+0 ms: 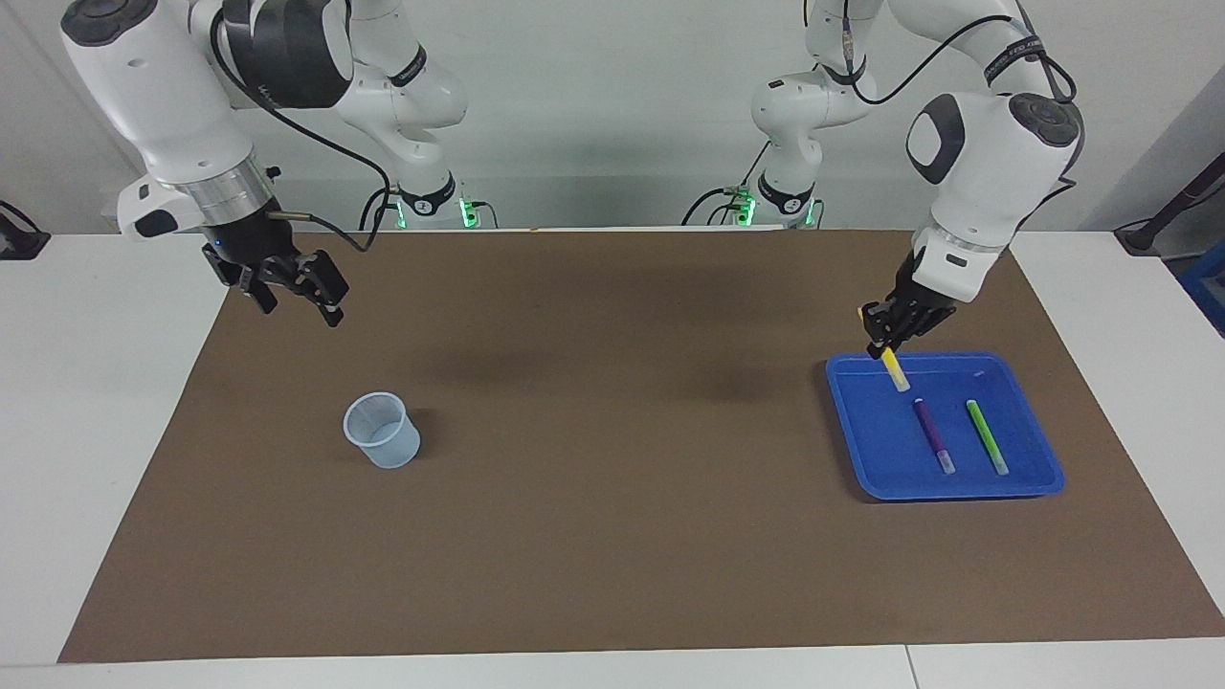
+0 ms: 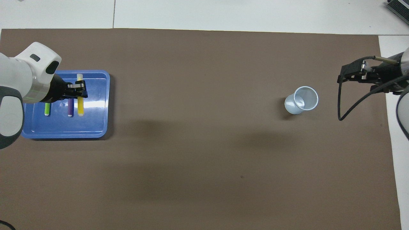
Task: Right arm passes pens to left for tray arrangement
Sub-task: 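Carry the yellow pen to the tray while the right gripper withdraws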
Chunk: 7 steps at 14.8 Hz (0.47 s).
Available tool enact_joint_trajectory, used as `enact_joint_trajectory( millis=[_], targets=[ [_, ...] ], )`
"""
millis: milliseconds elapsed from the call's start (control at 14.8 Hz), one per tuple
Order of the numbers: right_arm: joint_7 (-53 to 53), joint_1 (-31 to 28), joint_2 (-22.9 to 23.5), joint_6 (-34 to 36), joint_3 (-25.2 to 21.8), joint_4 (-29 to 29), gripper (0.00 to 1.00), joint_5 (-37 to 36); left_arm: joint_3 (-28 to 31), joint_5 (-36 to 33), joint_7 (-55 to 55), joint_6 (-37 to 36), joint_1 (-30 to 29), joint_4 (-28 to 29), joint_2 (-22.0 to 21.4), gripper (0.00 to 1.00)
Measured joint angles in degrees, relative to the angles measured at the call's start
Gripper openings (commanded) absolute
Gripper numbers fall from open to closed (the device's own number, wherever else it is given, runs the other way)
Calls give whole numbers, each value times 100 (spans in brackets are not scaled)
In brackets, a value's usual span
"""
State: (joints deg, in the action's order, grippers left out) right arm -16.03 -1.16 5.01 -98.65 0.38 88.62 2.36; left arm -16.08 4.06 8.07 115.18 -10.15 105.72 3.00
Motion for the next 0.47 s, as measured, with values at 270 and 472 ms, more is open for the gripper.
enact_joint_trajectory(
  millis=[270, 472],
  targets=[
    [196, -37, -21, 92, 0, 83, 100, -5, -4, -256, -609, 398, -106, 12, 406, 0],
    [891, -57, -88, 224, 2, 219, 100, -5, -4, -475, -985, 833, -221, 48, 855, 0]
  ],
)
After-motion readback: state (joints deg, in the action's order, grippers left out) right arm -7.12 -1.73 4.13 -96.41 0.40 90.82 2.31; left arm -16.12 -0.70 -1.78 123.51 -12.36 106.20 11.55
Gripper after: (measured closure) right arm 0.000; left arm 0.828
